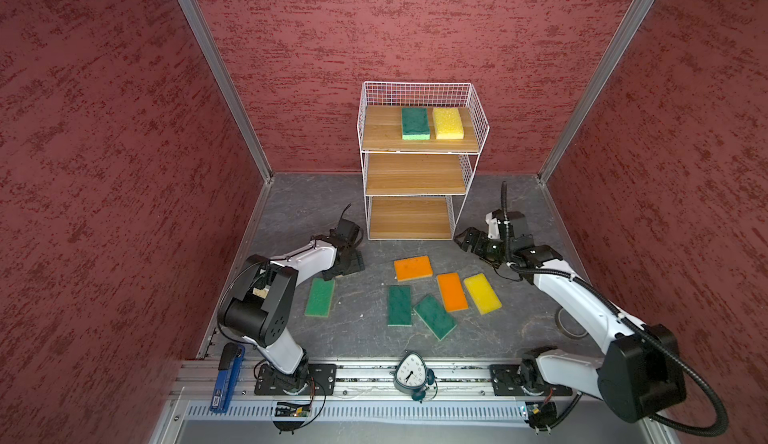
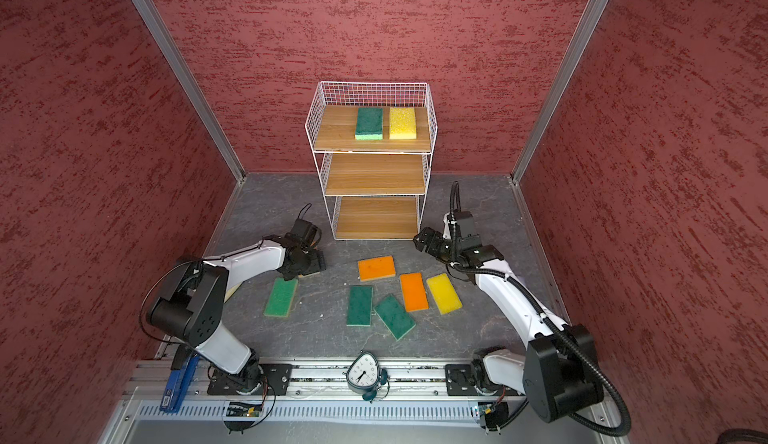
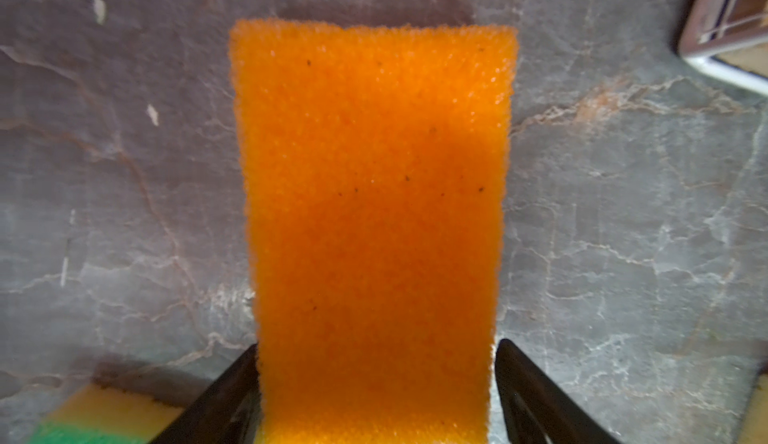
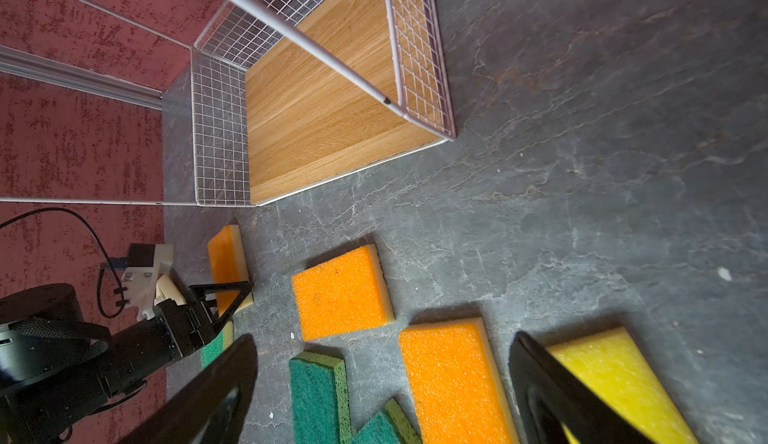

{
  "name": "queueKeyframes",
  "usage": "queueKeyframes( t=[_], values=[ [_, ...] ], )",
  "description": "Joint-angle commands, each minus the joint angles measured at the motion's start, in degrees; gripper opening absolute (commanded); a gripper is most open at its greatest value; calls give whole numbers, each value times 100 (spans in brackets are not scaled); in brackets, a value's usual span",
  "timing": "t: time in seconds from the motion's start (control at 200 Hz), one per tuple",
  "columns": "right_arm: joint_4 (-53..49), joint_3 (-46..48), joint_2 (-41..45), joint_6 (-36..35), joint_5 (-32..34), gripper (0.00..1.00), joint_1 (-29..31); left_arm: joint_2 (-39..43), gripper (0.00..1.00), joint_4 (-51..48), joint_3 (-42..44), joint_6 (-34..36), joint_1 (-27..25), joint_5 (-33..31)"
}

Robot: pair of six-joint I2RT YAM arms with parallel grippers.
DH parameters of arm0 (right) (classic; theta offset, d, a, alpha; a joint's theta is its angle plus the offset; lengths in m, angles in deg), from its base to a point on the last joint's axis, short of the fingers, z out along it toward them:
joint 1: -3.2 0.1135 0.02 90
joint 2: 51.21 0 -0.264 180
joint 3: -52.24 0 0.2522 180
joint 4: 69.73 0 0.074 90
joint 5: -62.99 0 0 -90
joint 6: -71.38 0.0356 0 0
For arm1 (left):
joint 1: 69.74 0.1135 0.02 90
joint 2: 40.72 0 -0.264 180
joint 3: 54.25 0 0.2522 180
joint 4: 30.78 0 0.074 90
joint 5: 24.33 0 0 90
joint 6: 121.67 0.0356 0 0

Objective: Place and organize the cleaning sponges onto the shelf
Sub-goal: 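Lift the orange sponge with the left gripper and carry it to the top shelf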

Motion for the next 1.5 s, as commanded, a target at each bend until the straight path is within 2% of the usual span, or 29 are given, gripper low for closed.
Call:
queueKeyframes(
  t=[0.0, 0.256, 0.516, 0.882, 1.032, 1.227, 1.413, 1.493],
  values=[
    [-29, -168, 87, -53, 126, 95, 45, -219, 80, -146, 177, -8, -47, 232],
    [-77, -180, 166, -70, 186, 95, 47, -396, 63, -235, 15, 55, -58, 257],
    [-153, -209, 239, -117, 264, 95, 47, -221, 63, -435, -115, 106, -185, 75],
    [-265, -235, 462, -225, 387, 96, 47, 1059, 56, -1276, -443, 298, -297, 55],
    [-377, -313, 619, -320, 496, 95, 51, 1617, 57, -1747, -701, 301, -580, -117],
    [-459, -372, 888, -422, 633, 95, 48, 2212, 57, -2465, -1494, 363, -1163, -492],
    [-481, -389, 1146, -492, 716, 95, 46, 2447, 58, -3168, -2446, 384, -1742, -961],
    [-525, -407, 1216, -544, 766, 95, 47, 2430, 57, -3399, -2862, 552, -1979, -961]
  ],
)
